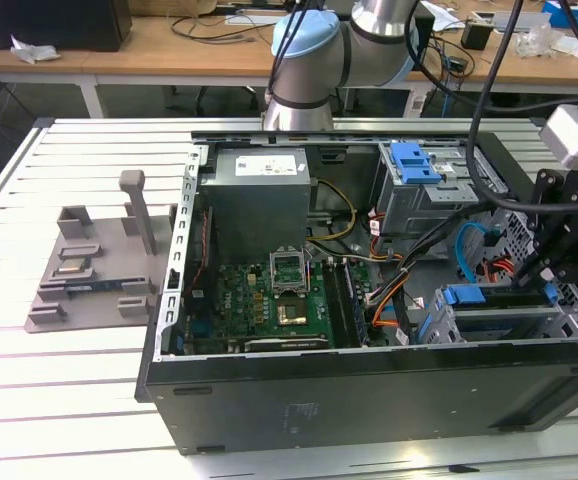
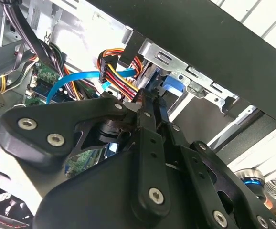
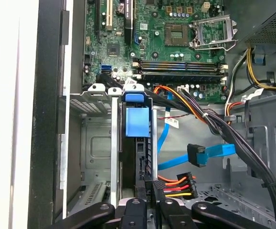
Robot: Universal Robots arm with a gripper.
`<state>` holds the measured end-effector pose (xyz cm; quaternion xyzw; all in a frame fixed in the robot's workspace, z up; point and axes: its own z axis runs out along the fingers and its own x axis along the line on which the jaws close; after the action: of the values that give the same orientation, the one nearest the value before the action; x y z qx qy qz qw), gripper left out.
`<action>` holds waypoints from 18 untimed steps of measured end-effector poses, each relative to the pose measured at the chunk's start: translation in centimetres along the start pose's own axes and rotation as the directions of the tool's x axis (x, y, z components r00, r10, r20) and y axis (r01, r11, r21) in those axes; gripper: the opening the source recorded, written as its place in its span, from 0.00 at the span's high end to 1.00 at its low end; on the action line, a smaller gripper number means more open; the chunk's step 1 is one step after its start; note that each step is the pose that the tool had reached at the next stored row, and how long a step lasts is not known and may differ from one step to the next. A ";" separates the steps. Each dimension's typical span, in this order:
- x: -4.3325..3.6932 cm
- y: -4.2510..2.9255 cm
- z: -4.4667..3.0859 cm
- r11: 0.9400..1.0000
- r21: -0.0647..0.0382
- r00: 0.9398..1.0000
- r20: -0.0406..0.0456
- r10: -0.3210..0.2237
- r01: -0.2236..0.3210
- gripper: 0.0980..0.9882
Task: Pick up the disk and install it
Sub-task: 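Insert the first disk wire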
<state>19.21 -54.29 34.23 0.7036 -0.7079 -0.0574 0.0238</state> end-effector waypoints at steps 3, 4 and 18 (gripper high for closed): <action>0.17 0.02 -0.14 1.000 0.000 1.000 0.000 0.000 0.000 0.92; 0.21 0.01 -0.09 1.000 0.000 1.000 0.000 0.000 0.000 0.92; 0.29 0.34 0.85 1.000 0.001 1.000 -0.001 0.000 0.000 0.92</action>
<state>18.77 -54.53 33.41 0.7036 -0.7079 -0.0569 0.0239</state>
